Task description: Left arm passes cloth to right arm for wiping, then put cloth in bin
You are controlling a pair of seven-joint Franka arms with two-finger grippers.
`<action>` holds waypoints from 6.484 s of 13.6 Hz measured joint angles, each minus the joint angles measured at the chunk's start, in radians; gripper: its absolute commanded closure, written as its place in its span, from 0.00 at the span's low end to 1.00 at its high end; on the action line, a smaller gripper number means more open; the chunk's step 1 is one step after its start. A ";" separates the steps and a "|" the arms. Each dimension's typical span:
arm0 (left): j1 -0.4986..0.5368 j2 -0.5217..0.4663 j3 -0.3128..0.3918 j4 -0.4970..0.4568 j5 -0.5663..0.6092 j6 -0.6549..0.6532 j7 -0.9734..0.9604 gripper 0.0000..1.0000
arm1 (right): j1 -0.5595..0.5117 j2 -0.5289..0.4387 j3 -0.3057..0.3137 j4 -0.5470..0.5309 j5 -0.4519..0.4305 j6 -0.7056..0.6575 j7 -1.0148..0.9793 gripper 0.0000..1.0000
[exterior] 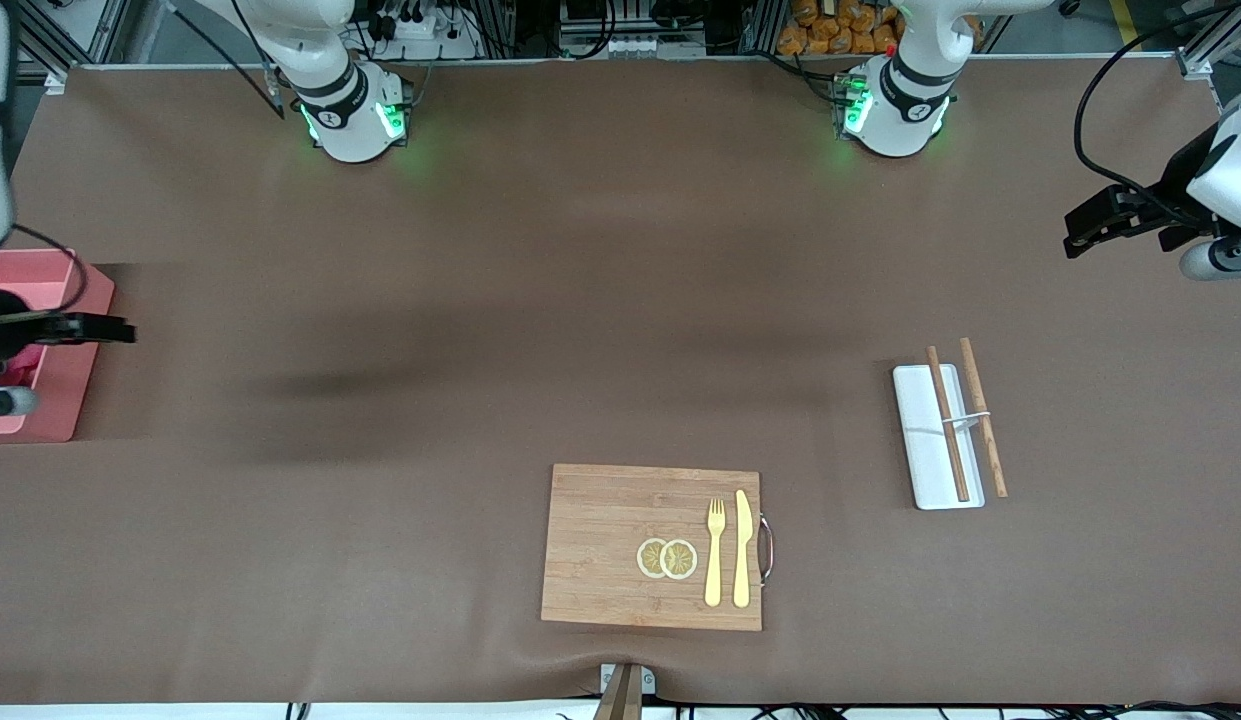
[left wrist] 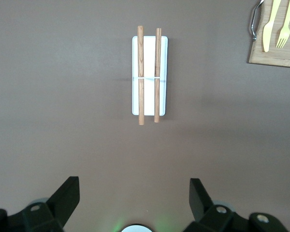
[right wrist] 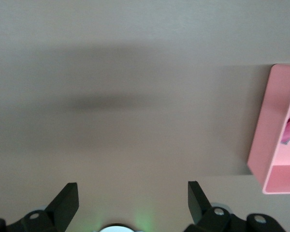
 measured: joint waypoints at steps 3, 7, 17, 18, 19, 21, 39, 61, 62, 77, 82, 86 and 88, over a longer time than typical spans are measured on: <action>0.000 0.000 0.000 0.000 0.000 0.000 0.000 0.00 | 0.060 -0.114 0.000 -0.113 0.075 0.072 0.139 0.00; 0.000 0.000 0.001 0.000 0.000 0.000 0.000 0.00 | 0.067 -0.326 -0.007 -0.341 0.088 0.236 0.167 0.00; 0.000 0.000 0.001 -0.001 0.000 0.000 0.000 0.00 | 0.068 -0.383 -0.013 -0.310 0.119 0.339 0.224 0.00; 0.000 0.000 0.001 -0.001 0.000 0.000 0.000 0.00 | 0.070 -0.351 -0.012 -0.265 0.119 0.340 0.225 0.00; 0.000 0.000 0.001 -0.001 0.000 0.000 0.000 0.00 | 0.074 -0.323 -0.010 -0.226 0.119 0.337 0.226 0.00; 0.000 0.000 0.001 -0.001 0.000 0.000 0.000 0.00 | 0.082 -0.288 -0.009 -0.184 0.119 0.329 0.229 0.00; -0.001 0.000 -0.001 0.007 0.000 0.000 0.001 0.00 | 0.151 -0.283 -0.009 -0.161 0.115 0.301 0.269 0.00; -0.003 0.000 -0.003 0.007 0.000 0.000 0.001 0.00 | 0.149 -0.282 -0.025 -0.162 0.098 0.267 0.269 0.00; -0.003 0.000 -0.003 0.007 0.000 0.000 0.001 0.00 | 0.147 -0.282 -0.026 -0.162 0.098 0.266 0.269 0.00; 0.000 0.000 -0.001 0.007 0.000 0.000 0.001 0.00 | 0.084 -0.282 -0.115 -0.158 0.103 0.249 0.023 0.00; 0.000 0.000 -0.001 0.007 0.000 0.000 0.001 0.00 | 0.084 -0.282 -0.115 -0.158 0.103 0.246 0.023 0.00; 0.000 0.000 -0.001 0.007 0.000 0.000 0.001 0.00 | 0.085 -0.282 -0.111 -0.157 0.103 0.234 0.023 0.00; 0.000 0.000 0.000 0.008 0.000 0.000 0.001 0.00 | 0.085 -0.282 -0.110 -0.155 0.103 0.231 0.023 0.00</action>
